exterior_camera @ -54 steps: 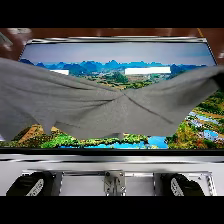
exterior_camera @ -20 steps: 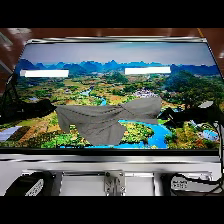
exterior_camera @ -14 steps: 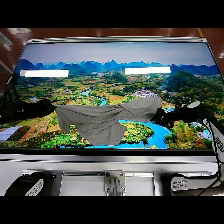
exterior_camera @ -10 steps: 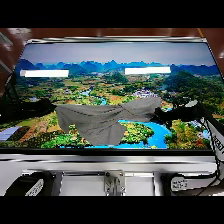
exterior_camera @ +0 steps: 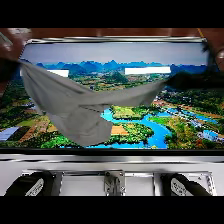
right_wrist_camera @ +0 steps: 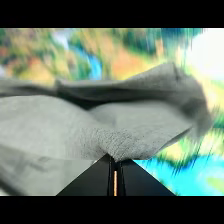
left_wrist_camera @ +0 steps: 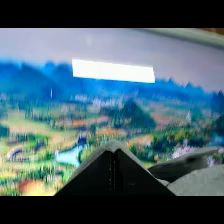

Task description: Fold the shirts.

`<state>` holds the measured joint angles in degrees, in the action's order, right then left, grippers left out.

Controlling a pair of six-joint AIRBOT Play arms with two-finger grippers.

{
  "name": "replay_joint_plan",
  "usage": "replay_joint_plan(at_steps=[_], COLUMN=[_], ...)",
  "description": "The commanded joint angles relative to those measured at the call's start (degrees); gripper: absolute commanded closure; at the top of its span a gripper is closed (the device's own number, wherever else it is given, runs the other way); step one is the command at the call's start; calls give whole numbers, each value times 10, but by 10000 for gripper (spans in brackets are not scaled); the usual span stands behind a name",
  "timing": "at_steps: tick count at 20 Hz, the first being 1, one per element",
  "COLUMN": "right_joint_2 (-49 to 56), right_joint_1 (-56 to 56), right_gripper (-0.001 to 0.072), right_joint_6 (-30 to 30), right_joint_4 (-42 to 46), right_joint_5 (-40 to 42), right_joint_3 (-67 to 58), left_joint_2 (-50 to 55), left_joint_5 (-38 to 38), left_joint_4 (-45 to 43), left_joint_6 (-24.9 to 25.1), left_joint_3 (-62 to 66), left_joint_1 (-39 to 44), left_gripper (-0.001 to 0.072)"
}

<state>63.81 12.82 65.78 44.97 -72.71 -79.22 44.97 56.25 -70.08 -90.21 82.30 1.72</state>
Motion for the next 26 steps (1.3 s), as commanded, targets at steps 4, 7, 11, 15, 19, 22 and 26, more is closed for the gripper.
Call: replay_joint_plan(at_steps=[4,7,11,15,19,22,26], right_joint_2=[-252,-310,-333,-303,-224,-127,39], right_joint_1=[0,0,0,0,0,0,-3], right_gripper=[659,659,659,658,659,658,658], right_joint_6=[56,107,131,131,163,183,189], right_joint_4=[135,209,253,320,328,325,323], right_joint_5=[288,282,172,65,-23,-82,-72], right_joint_3=[-143,-147,-147,-146,-146,-146,-146], left_joint_2=[-4,-30,-52,-50,-37,2,97], left_joint_5=[-2,8,163,299,288,288,220], left_joint_4=[-11,-11,-50,-150,-161,-188,-188], left_joint_6=[11,11,11,10,10,10,-21], left_joint_3=[304,323,323,315,278,218,103], left_joint_1=[0,0,0,0,0,0,0], left_gripper=[673,673,673,674,673,674,673])
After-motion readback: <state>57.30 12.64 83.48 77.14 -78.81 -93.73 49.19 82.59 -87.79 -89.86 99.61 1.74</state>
